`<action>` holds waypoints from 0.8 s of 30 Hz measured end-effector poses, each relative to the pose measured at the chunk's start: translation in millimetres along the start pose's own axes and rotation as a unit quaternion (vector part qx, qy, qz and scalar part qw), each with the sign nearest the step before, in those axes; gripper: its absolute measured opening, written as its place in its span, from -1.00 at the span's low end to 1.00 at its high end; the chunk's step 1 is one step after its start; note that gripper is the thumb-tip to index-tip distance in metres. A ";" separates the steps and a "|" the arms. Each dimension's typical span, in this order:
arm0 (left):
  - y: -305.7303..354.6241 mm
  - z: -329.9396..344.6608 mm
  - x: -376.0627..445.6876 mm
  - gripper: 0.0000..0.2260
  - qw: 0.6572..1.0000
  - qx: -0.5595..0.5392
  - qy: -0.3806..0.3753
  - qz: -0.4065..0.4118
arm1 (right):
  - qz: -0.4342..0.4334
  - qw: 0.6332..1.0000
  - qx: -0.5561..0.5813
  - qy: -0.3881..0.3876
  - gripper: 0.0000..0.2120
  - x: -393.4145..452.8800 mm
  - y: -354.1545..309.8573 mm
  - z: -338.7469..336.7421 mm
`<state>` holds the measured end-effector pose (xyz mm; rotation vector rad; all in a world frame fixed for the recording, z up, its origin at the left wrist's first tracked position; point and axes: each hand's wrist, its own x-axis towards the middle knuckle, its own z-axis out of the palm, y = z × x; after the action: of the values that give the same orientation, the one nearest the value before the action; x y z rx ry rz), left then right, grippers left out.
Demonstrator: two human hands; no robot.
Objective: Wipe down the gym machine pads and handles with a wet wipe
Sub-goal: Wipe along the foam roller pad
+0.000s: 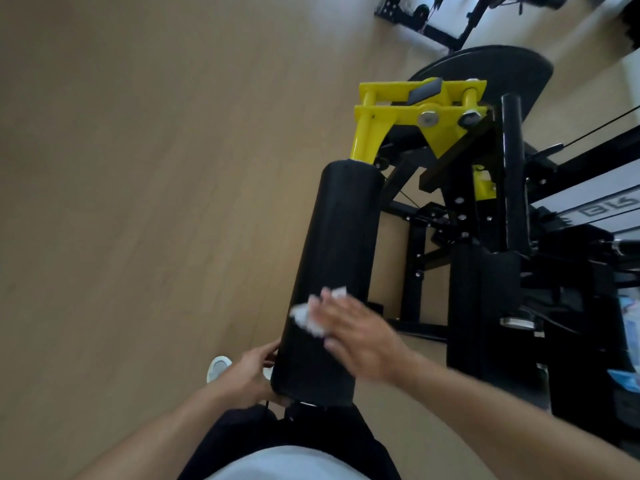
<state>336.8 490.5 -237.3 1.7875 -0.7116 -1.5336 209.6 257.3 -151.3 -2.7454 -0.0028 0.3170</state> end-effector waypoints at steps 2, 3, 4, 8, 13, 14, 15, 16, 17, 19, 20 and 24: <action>-3.1 -0.9 -0.3 -0.09 1.000 0.007 -0.008 -0.016 | 0.114 0.992 0.005 0.052 -0.48 45.0 37.4 -25.7; -2.7 -1.3 -1.3 -0.09 1.000 0.012 -0.011 -0.025 | 0.167 0.984 0.009 0.054 -0.47 67.5 56.1 -41.4; -1.7 -1.2 -1.6 -0.09 0.999 0.017 -0.014 -0.024 | 0.202 0.978 0.015 0.046 -0.46 87.7 72.7 -55.5; 1.5 1.5 -6.5 -0.07 1.000 0.017 -0.003 -0.010 | 0.203 0.978 0.034 0.013 -0.43 110.7 81.6 -68.3; 2.7 8.1 -32.6 0.00 0.995 0.029 0.086 0.039 | -0.016 0.999 -0.004 -0.035 -0.44 0.4 -4.2 -12.4; 4.2 7.7 -37.2 -0.02 0.993 0.038 0.097 0.053 | -0.054 0.996 -0.011 -0.077 -0.44 -18.9 -19.1 -4.2; 5.6 6.7 -40.4 -0.06 0.992 0.042 0.101 0.064 | -0.083 0.990 -0.018 -0.117 -0.44 -32.2 -28.7 0.7; 8.5 5.2 -42.5 -0.09 0.991 0.047 0.103 0.075 | -0.100 0.984 -0.022 -0.143 -0.45 -38.6 -32.0 2.9; 11.2 3.7 -43.5 -0.10 0.990 0.049 0.103 0.080 | -0.108 0.982 -0.022 -0.152 -0.45 -37.9 -30.8 0.8; 15.4 3.2 -45.3 -0.14 0.989 0.038 0.116 0.089 | -0.092 0.986 -0.031 -0.134 -0.45 -18.4 -15.7 -6.3; 14.8 3.9 -45.3 -0.13 0.987 0.028 0.129 0.087 | -0.069 0.991 -0.034 -0.111 -0.44 -2.8 -3.4 -11.5; 13.4 5.1 -43.7 0.11 0.987 0.008 0.150 0.049 | 0.081 0.995 -0.049 0.010 -0.46 73.2 61.4 -45.4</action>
<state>325.0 514.9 -200.1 1.9121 -0.6525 -1.1629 288.5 186.8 -148.9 -2.8531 0.2159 0.3415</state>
